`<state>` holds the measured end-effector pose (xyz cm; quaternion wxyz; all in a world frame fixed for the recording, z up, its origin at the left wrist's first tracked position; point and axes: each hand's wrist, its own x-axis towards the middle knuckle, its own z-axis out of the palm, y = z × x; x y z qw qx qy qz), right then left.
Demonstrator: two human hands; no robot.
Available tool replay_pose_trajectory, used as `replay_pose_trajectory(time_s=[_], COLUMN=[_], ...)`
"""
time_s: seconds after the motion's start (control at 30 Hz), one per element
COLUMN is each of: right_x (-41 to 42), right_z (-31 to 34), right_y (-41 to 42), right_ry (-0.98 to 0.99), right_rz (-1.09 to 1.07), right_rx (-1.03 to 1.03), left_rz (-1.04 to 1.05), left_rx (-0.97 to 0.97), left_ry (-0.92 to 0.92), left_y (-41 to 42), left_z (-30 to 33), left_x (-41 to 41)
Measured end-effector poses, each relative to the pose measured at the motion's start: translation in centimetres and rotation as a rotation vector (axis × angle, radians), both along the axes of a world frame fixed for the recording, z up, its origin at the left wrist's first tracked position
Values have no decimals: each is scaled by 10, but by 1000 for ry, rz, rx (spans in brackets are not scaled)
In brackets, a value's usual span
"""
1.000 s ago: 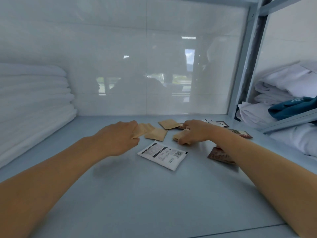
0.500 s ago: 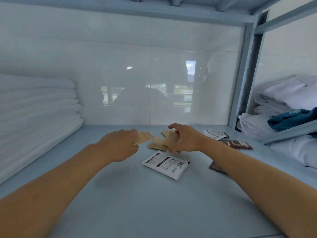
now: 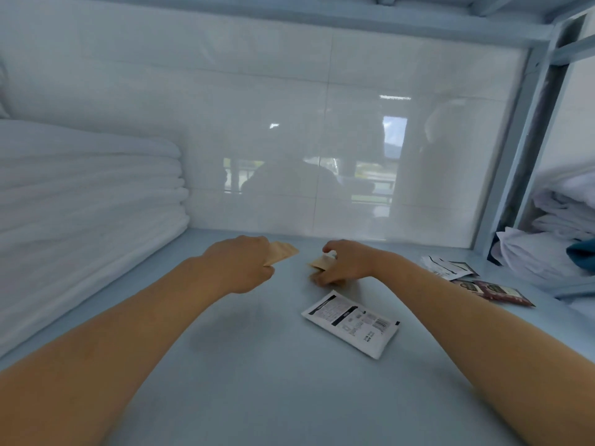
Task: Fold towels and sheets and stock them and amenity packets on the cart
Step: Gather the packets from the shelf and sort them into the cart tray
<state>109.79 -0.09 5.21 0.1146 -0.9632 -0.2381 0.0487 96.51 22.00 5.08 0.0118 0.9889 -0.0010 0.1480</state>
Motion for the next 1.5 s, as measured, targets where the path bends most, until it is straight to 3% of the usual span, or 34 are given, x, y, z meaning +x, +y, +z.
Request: replay_pose_trajectory(time_s=[0.13,0.3,0.47,0.6,0.87,1.07,1.17,1.4,1.5], right_x=[-18,-42,-54,-55,-57,-54,-54,-54,-45], right_z=[-7,10,25,18,-5,-7,-5,-4,-5], right_y=[19,31,8,-5,-10,-15,-17,-17,-18], right_ry=[-68,118,391,334,154,229,322,413,348], right_rz=[11,77,61,-1,-8,60,105,140,140], right_rx=[-6,0,210,304,414,522,522,523,500], left_rz=[6,-48,-4,-79,-78,-64,-55,-117,-131], left_rx=[-27,-133,-307,-346,-257,-267,-168,-91,-98], left_ry=[6,-35,-12,-30,97,90,102,255,291], left_y=[2,-1,-6,-25,-44,-37,-33,-25,-25], left_z=[-3,0,-6,-14,-23,-23,-20,-16,-14], left_x=[5,3,5,-1,-5,-2,-2,-1,1])
